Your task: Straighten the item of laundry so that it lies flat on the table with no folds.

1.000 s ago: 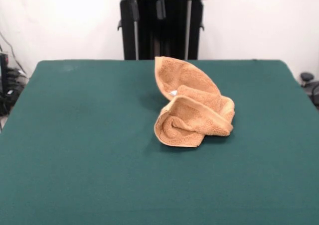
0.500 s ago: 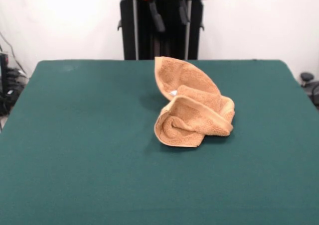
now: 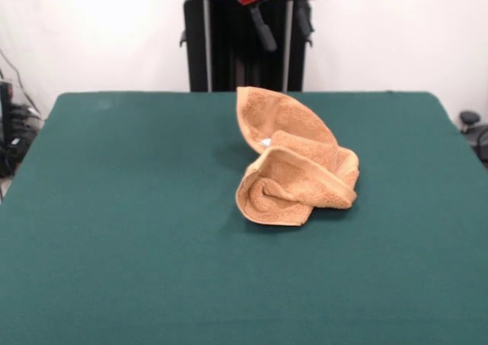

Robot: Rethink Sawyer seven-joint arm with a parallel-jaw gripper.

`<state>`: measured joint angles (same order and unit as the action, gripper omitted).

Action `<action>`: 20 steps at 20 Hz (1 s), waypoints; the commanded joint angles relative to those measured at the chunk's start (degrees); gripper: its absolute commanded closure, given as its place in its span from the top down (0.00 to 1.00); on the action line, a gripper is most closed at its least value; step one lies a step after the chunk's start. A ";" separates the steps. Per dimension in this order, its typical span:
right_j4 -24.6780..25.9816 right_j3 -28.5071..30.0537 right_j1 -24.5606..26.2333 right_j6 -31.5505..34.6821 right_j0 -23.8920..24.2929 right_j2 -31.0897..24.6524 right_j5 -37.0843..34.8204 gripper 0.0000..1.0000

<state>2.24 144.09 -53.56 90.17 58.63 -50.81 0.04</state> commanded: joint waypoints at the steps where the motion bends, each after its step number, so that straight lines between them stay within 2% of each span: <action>1: 4.01 2.50 3.39 9.15 -1.90 -1.47 3.15 1.00; 5: 5.61 1.72 5.59 8.89 -1.53 -0.37 3.49 1.00; 12: 9.92 -0.71 9.99 6.78 -1.46 4.97 2.70 1.00; 17: 12.12 -1.76 11.57 6.68 0.01 5.08 2.63 1.00; 20: 13.43 -2.39 12.55 5.05 1.31 4.14 -0.23 1.00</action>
<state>12.81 144.01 -43.99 90.17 60.30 -47.86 1.38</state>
